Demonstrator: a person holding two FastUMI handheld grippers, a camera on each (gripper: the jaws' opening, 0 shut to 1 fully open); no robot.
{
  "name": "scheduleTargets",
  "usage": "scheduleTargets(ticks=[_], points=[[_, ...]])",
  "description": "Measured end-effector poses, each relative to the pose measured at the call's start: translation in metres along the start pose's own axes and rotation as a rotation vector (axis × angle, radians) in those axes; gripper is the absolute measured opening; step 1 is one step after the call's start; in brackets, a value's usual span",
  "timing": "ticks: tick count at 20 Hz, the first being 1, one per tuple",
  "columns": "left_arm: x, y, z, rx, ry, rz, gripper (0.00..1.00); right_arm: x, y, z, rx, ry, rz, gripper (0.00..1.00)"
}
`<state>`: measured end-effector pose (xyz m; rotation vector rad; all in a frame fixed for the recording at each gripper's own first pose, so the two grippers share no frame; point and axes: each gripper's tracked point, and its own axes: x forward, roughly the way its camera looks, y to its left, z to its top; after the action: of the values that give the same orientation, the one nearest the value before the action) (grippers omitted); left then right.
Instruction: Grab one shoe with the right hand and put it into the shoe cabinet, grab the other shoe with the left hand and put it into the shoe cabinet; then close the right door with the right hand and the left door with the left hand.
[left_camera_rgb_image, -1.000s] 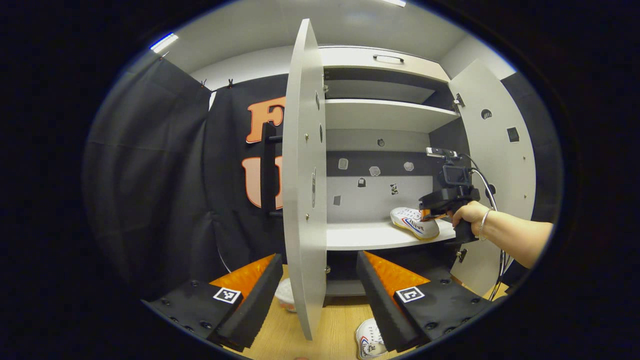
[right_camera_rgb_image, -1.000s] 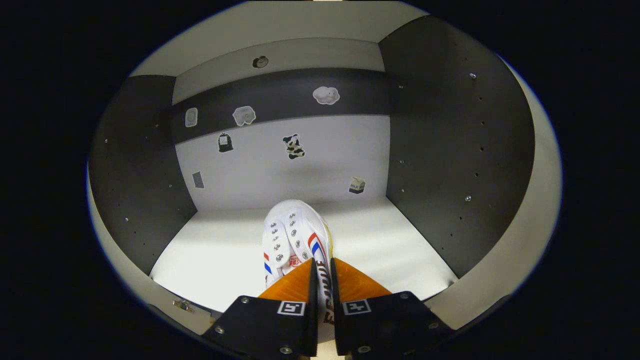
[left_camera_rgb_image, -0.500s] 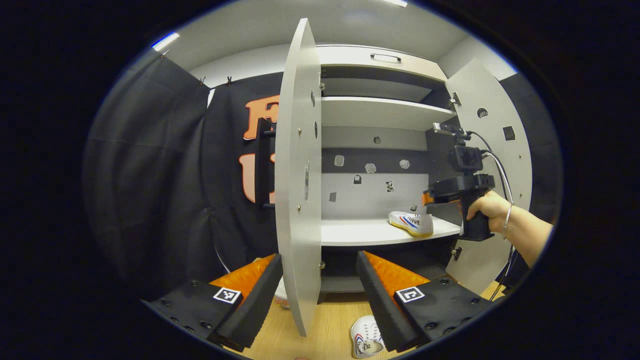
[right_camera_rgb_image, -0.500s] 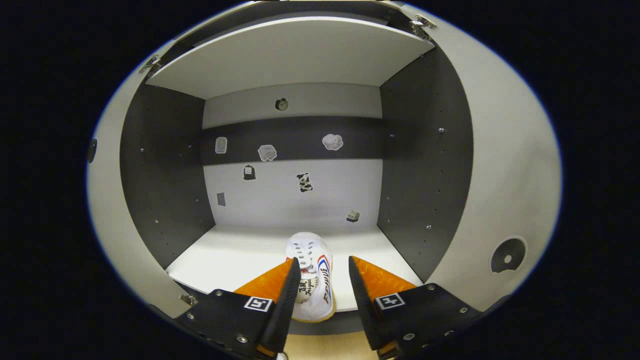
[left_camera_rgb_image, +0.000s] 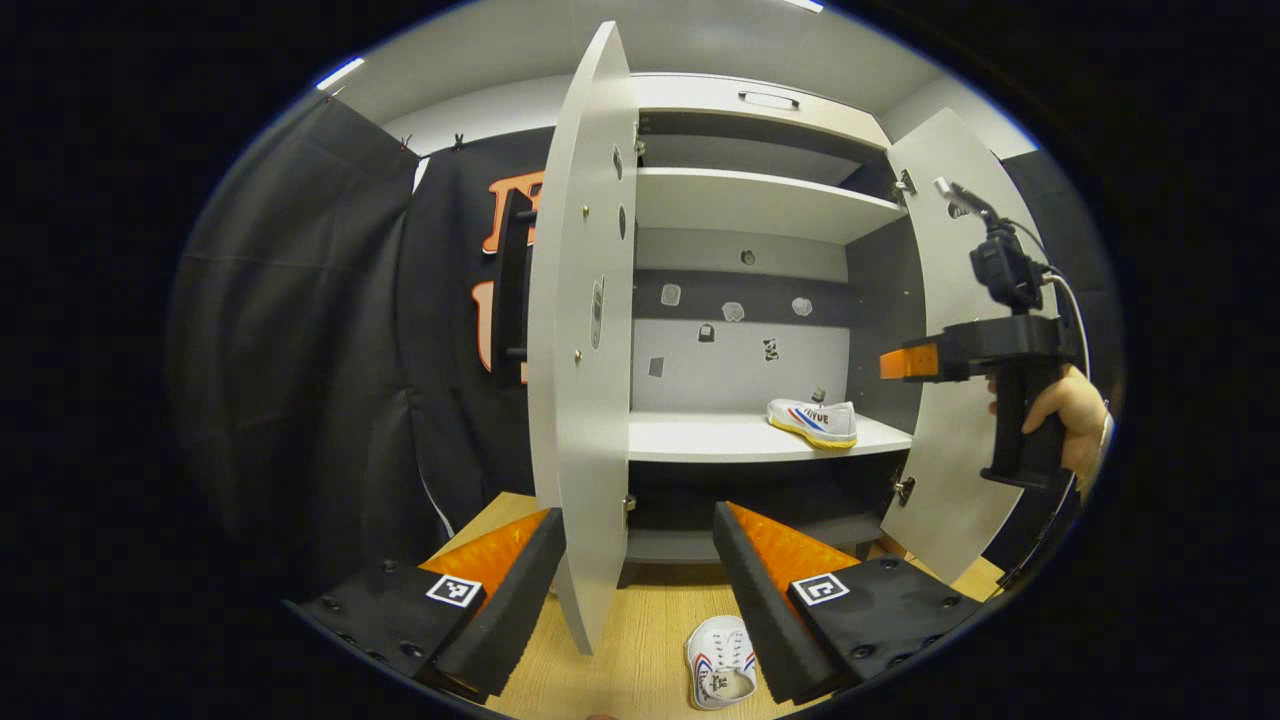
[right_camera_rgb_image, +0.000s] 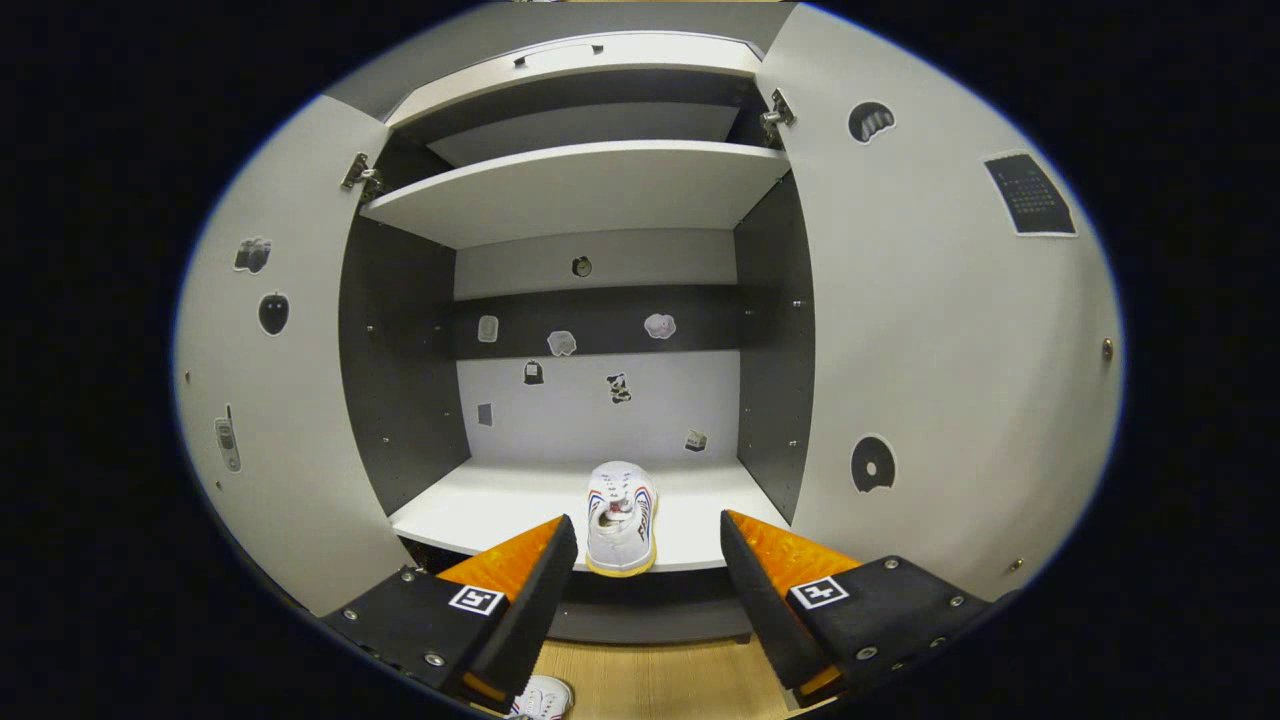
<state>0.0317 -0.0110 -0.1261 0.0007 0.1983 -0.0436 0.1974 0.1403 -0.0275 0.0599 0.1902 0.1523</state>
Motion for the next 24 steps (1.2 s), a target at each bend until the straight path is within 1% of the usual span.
scheduleTargets(ticks=[2, 5, 7, 10, 15, 18, 19, 20, 22, 24], points=[[0.004, -0.005, -0.016, 0.0, 0.025, -0.013, 0.97, -0.021, 0.0, 0.0, 0.012, -0.017, 0.015, 0.93], [0.011, -0.015, -0.054, -0.008, 0.09, -0.038, 0.97, -0.047, -0.007, -0.005, 0.006, -0.021, 0.02, 0.93], [0.018, -0.026, -0.089, -0.034, 0.166, -0.065, 0.97, -0.06, -0.011, -0.009, 0.01, -0.021, 0.018, 0.92], [0.025, -0.035, -0.138, -0.073, 0.254, -0.087, 0.97, -0.076, -0.013, -0.014, 0.031, -0.015, 0.041, 0.93], [0.036, -0.042, -0.231, -0.053, 0.427, -0.099, 0.97, -0.094, -0.03, -0.019, 0.022, -0.019, 0.021, 0.92], [0.037, -0.049, -0.267, -0.034, 0.505, -0.122, 0.98, -0.102, -0.039, -0.021, 0.018, -0.019, 0.006, 0.92], [0.036, -0.051, -0.278, -0.034, 0.53, -0.128, 0.99, -0.104, -0.042, -0.022, 0.019, -0.017, 0.001, 0.92], [0.036, -0.052, -0.287, -0.038, 0.554, -0.132, 0.98, -0.105, -0.045, -0.022, 0.018, -0.018, -0.005, 0.93], [0.032, -0.051, -0.299, -0.038, 0.608, -0.132, 0.98, -0.108, -0.05, -0.025, 0.021, -0.012, -0.011, 0.92], [0.031, -0.05, -0.31, -0.017, 0.646, -0.132, 0.98, -0.109, -0.052, -0.03, 0.034, 0.001, -0.01, 0.93]])
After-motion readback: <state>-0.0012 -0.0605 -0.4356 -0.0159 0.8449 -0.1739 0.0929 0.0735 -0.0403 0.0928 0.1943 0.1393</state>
